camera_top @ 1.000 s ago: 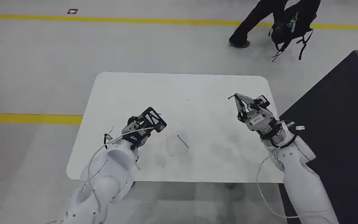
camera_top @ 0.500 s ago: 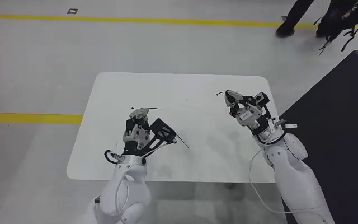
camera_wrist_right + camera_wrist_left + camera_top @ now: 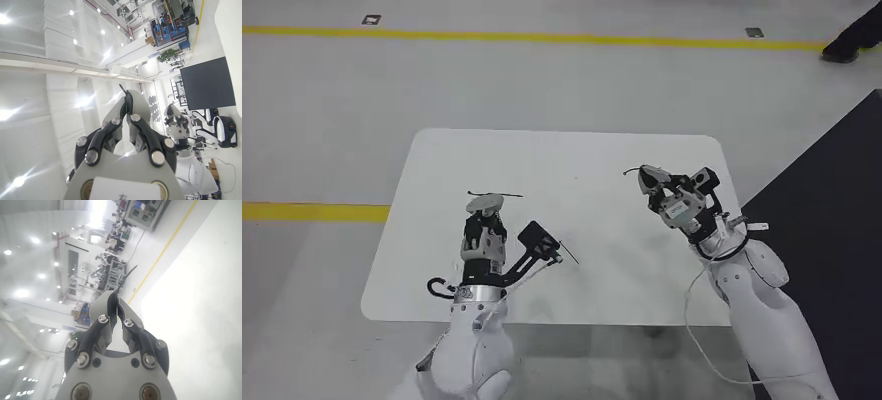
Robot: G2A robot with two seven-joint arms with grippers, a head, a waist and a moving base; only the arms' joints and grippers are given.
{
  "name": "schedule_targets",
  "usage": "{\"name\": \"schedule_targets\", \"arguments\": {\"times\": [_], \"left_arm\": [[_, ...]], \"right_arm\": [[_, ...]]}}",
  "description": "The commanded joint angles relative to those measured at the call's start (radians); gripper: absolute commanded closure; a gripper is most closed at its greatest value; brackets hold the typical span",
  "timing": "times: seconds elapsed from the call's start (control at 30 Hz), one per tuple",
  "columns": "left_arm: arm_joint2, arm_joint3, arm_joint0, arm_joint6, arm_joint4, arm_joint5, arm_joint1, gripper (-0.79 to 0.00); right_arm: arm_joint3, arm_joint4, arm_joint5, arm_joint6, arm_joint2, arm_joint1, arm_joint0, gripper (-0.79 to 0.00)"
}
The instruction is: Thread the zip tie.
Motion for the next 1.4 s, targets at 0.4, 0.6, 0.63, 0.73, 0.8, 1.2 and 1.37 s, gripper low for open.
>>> {"name": "schedule_targets", "arguments": {"times": [0.4, 0.6, 0.63, 0.73, 0.8, 1.2, 1.37], "left_arm": [[0.203, 0.146, -0.163, -0.119, 0.306, -0.089, -0.058, 0.0], [0.237, 0.19, -0.24, -0.09, 0.306, -0.152, -0.037, 0.0], [0.274, 0.2, -0.27, -0.107, 0.306, -0.169, -0.028, 0.0], [0.387, 0.227, -0.361, -0.193, 0.306, -0.2, -0.001, 0.0], [0.472, 0.245, -0.424, -0.252, 0.306, -0.22, 0.016, 0.0], [0.7, 0.307, -0.564, -0.412, 0.306, -0.263, 0.055, 0.0], [0.7, 0.302, -0.568, -0.403, 0.306, -0.282, 0.051, 0.0]], "right_arm": [[-0.009, -0.187, 0.042, -0.047, -0.116, -0.009, 0.028, 0.0], [-0.029, -0.215, 0.039, -0.042, -0.124, -0.008, 0.015, 0.0], [-0.033, -0.221, 0.039, -0.04, -0.126, -0.008, 0.009, 0.0], [-0.042, -0.241, 0.047, -0.037, -0.13, -0.008, 0.003, 0.0], [-0.041, -0.246, 0.048, -0.037, -0.127, -0.008, 0.002, 0.0], [-0.043, -0.252, 0.043, -0.032, -0.113, -0.011, -0.008, 0.0], [-0.039, -0.257, 0.042, -0.03, -0.113, -0.012, -0.006, 0.0]]}}
